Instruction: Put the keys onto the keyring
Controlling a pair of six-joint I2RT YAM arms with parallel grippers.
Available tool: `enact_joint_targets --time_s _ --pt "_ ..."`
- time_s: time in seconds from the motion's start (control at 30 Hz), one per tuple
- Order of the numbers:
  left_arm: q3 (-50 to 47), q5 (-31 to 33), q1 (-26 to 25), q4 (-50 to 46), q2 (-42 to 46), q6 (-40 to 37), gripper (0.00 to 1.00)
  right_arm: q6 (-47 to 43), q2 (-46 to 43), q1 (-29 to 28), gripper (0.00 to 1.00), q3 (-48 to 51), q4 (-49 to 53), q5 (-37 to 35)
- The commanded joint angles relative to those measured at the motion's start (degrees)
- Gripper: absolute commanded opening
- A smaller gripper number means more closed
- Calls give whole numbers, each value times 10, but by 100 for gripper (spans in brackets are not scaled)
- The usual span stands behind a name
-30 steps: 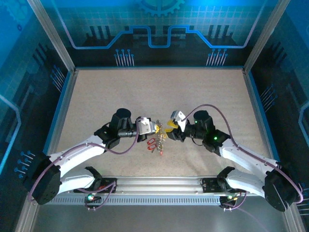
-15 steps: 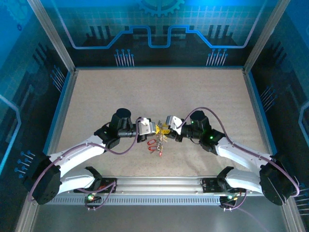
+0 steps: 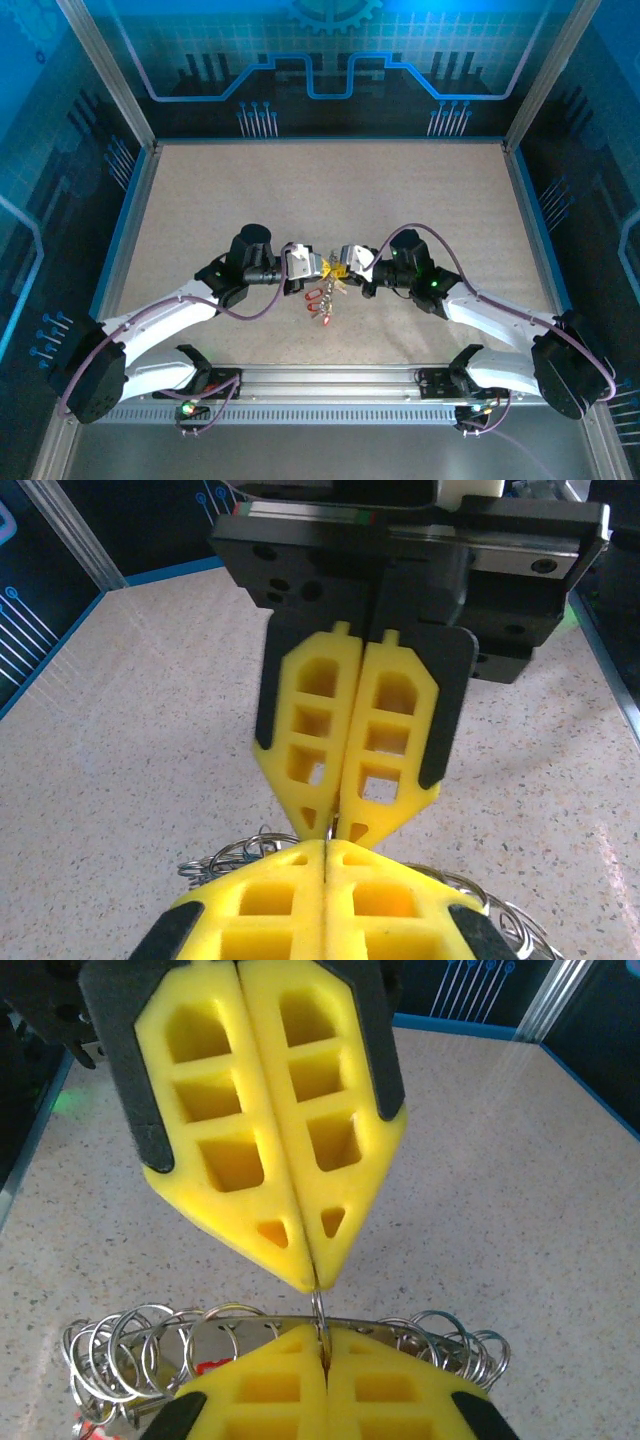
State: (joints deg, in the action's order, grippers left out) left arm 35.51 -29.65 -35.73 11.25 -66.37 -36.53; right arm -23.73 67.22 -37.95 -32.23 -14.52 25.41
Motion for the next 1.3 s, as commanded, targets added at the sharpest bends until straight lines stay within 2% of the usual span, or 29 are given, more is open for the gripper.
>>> enact_joint_targets --time_s 0.0,0.2,0.4,0.77,0.9,1.03,1.27 --pt "-2 -28 -4 27 16 -15 0 -21 -6 -3 0 -12 7 15" --pt "10 -7 -4 -24 9 -57 0 -32 -32 -5 0 -29 50 0" --pt "12 41 -4 -39 1 -73 0 -32 -58 -5 0 -33 75 -2" --pt "29 54 -4 -55 -24 -56 0 -30 -58 -1 0 -38 84 10" --pt "25 28 -4 -35 -25 -42 10 -18 -56 -1 0 -34 69 16" --pt "25 -3 -4 -22 -25 -25 26 -19 -47 -1 0 -37 65 18" --pt "30 -4 -5 -18 -37 -19 28 -15 -37 -2 0 -35 54 25"
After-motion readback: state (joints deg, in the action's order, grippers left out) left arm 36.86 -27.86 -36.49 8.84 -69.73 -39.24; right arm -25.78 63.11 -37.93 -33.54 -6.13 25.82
